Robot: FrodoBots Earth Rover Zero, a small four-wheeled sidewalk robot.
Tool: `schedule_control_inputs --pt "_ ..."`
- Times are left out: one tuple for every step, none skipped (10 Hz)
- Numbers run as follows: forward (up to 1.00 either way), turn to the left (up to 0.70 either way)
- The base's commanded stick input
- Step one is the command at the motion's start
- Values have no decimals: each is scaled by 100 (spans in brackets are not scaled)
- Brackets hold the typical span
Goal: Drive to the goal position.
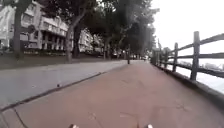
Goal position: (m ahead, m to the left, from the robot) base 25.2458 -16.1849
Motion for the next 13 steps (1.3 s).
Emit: schedule_control_inputs --pt "85 -9" --pt "85 -34" --pt "85 -34" --pt "85 -34" --pt "85 -34" --pt "85 -34" --pt "85 -34" --pt "85 -34" --pt "85 -34" --pt "85 -34" --pt "85 -34" --pt "85 -34" --pt "85 -34"
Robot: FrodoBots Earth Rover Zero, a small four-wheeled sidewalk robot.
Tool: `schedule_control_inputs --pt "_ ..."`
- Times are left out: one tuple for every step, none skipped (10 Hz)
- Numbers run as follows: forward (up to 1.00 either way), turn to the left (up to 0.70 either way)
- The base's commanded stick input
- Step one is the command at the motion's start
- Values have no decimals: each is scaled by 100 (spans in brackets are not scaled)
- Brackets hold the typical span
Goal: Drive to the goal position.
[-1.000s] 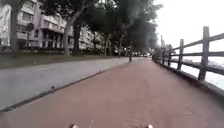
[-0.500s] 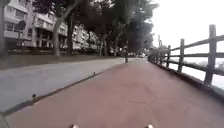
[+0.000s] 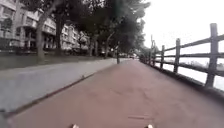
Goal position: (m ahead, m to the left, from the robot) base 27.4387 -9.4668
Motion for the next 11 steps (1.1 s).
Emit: schedule_control_inputs --pt "85 -34" --pt "85 -34" --pt "85 -16" --pt "85 0" --pt "85 0" --pt "85 0" --pt "85 0" --pt "85 -25" --pt "85 -34" --pt "85 -34" --pt "85 -34"
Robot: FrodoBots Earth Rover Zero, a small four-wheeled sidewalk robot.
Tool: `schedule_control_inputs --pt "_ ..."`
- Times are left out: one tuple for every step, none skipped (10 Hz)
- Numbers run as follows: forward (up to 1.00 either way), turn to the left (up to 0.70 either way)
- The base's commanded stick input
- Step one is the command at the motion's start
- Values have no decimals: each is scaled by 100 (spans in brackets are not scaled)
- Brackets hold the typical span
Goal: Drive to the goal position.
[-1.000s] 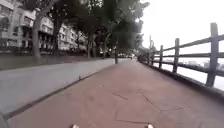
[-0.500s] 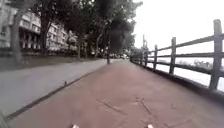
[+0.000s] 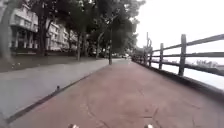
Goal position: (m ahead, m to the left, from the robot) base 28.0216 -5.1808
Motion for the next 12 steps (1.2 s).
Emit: schedule_control_inputs --pt "85 -25" --pt "85 0" --pt "85 0" --pt "85 0" --pt "85 0" --pt "85 0" --pt "85 0" --pt "85 0" --pt "85 0" --pt "85 0" --pt "85 0" --pt "85 0"
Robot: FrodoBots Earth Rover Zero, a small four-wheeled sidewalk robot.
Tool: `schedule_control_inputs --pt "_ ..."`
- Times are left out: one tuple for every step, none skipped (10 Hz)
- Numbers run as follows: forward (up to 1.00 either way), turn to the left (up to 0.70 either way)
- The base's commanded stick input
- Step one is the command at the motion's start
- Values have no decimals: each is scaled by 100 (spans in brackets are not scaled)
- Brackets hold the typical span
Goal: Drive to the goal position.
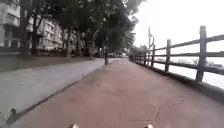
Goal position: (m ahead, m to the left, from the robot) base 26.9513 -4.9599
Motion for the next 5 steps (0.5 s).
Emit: schedule_control_inputs --pt "85 0" --pt "85 0" --pt "85 0" --pt "85 0" --pt "85 0"
